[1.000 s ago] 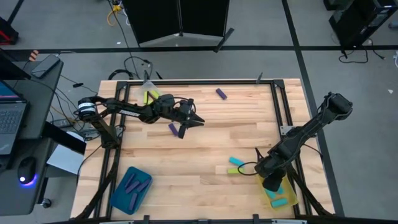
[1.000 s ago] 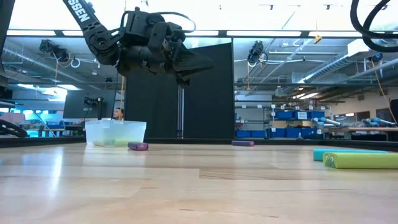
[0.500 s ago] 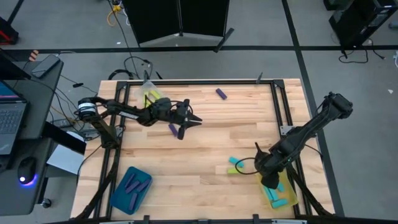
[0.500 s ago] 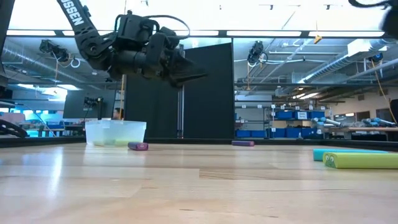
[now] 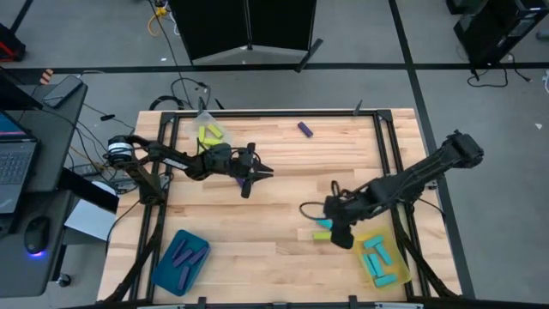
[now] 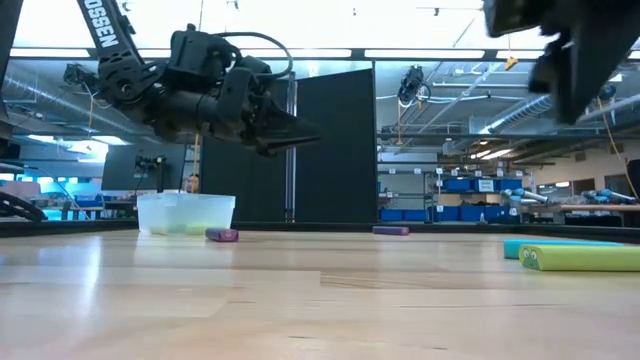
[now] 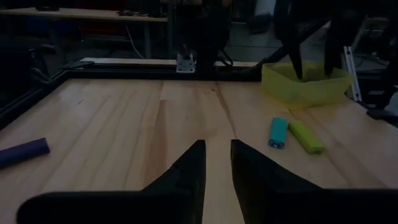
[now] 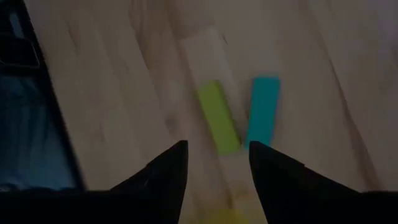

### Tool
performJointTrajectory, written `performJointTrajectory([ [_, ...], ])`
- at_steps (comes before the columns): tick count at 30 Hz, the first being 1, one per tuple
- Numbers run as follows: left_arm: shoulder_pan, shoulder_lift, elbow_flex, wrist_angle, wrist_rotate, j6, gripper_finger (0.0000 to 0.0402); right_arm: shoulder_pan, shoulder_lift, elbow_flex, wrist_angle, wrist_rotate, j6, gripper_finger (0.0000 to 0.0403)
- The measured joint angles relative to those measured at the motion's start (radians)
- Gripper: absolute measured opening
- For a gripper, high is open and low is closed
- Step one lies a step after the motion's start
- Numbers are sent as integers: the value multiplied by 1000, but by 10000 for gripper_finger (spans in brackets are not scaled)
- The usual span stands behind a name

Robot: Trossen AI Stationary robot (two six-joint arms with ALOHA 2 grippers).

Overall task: Sort blocks
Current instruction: Put the green block into the transparent bin

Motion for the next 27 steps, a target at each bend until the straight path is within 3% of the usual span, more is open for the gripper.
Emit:
performJointTrajectory([
  [4,-3,0,-7,0,-18,1,81,-2,135,0,71,6,-129,181],
  [10,-4,0,-7,-1,-18,2,81,6,281,0,120,6,-188,181],
  [27,-6,0,-7,-7,-17,1,81,91,350,0,122,43,-269,181],
])
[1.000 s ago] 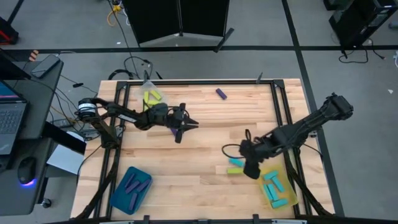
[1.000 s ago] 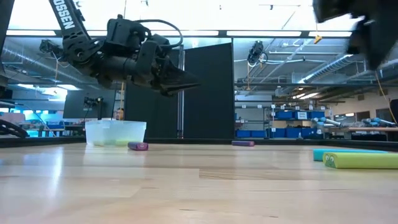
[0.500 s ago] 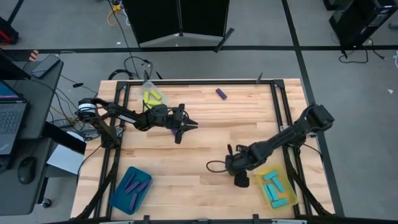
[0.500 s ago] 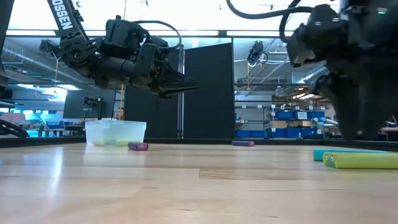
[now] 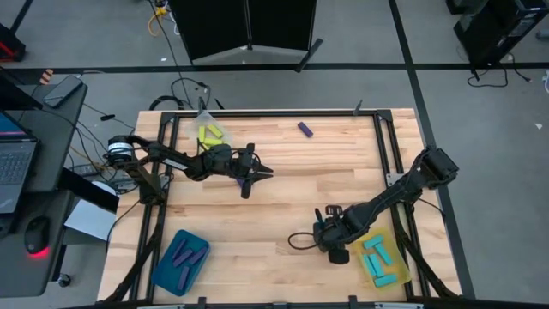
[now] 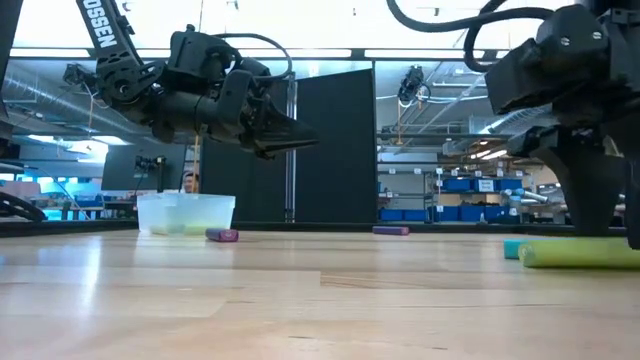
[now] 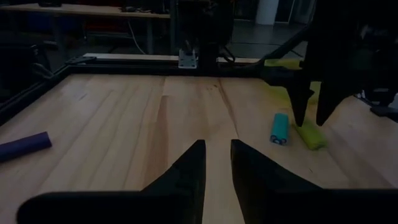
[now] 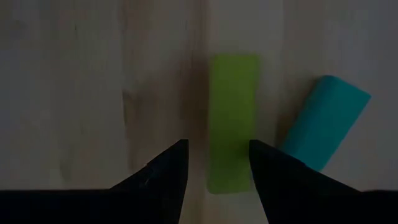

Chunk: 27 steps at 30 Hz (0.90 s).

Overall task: Sort blocks
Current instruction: Put the green block into the transparent bin

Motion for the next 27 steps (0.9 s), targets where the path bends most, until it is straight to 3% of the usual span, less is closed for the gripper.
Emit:
performJointTrajectory([
  [10,-1,0,-1,3,3,-4,81,4,51,-5,1,13,-17,173],
  [17,-1,0,-1,5,4,-27,81,4,41,-4,0,20,-19,113],
  [20,-1,0,-1,6,23,-37,81,2,29,-3,-10,17,-10,110],
  [27,-1,0,0,13,36,-218,81,-17,-28,130,-152,97,-41,110],
])
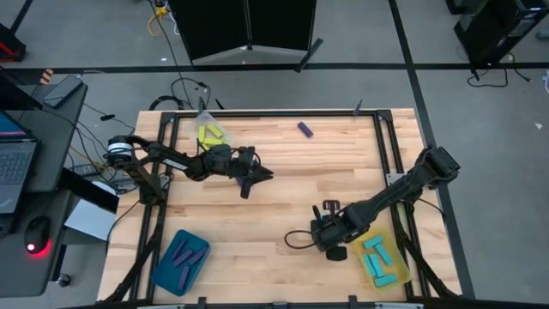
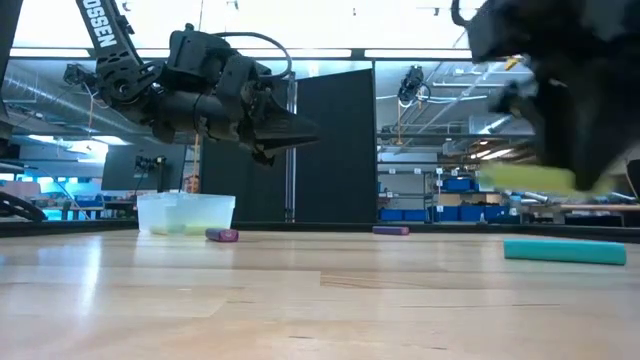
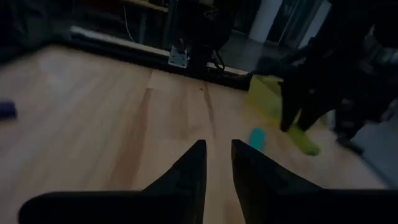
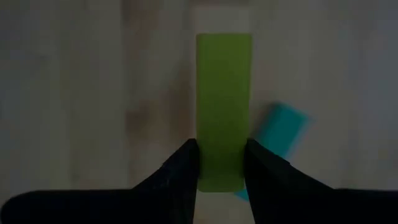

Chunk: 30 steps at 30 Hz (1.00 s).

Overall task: Sort blocks
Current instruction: Put the green block into the transparent bin

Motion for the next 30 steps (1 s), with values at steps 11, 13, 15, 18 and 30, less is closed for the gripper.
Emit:
performJointTrajectory([
  [11,23,0,20,5,-1,-527,77,-198,-8,108,-168,415,-160,110],
  [13,21,0,32,1,17,-559,75,-237,-4,108,-131,460,-199,110],
  [15,19,0,49,-22,25,-582,76,-269,-2,108,-95,489,-238,110],
  [18,15,0,64,-54,26,-621,90,-302,-2,108,-20,498,-292,110],
  [30,-4,0,81,-95,12,-663,219,-320,-2,108,104,486,-394,110],
])
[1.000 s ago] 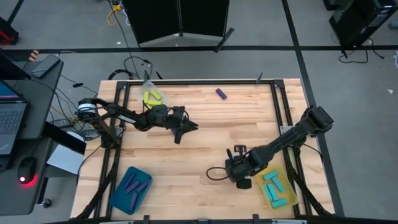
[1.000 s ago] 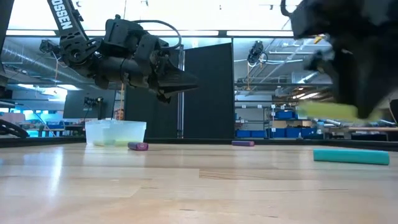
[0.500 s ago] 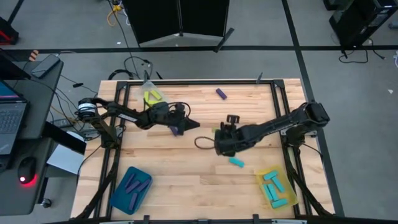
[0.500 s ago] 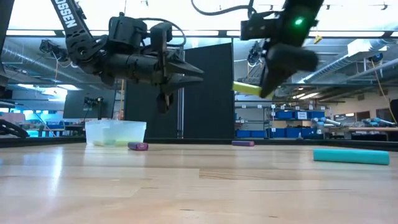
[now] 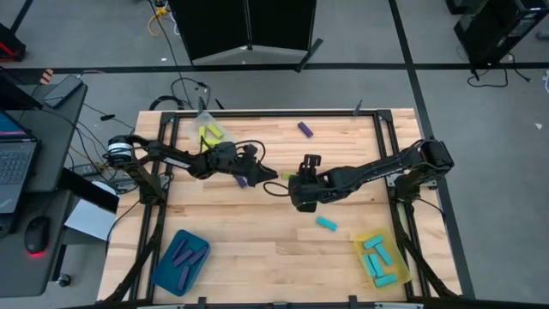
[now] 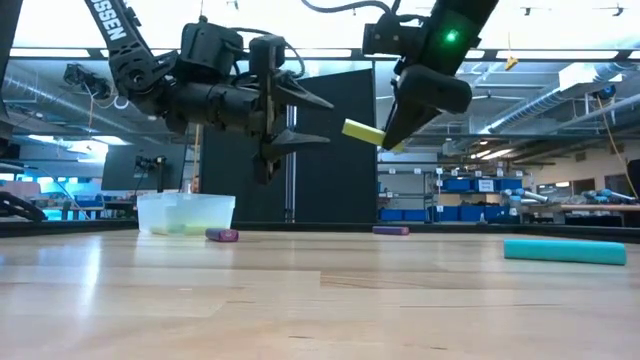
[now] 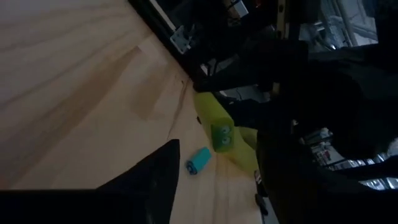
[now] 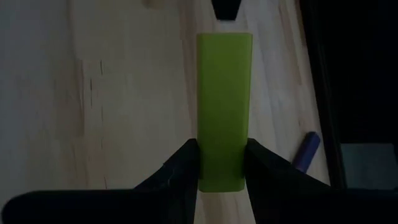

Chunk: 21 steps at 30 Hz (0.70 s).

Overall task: Sort blocks
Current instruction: Put the green block into the transparent bin

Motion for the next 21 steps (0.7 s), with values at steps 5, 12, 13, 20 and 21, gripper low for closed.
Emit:
performJointTrajectory([
  [5,-20,1,31,-11,-9,-1,228,-8,0,0,43,-17,-33,110],
  [12,-33,16,126,-165,-10,76,228,-24,0,0,55,-26,-48,110],
  [13,-33,26,133,-166,-1,76,228,-27,0,0,56,-26,-47,110],
  [20,-33,107,179,-165,35,46,218,-31,0,0,72,-25,-54,110],
  [21,-33,112,180,-159,40,40,212,-31,0,0,72,-25,-54,110],
])
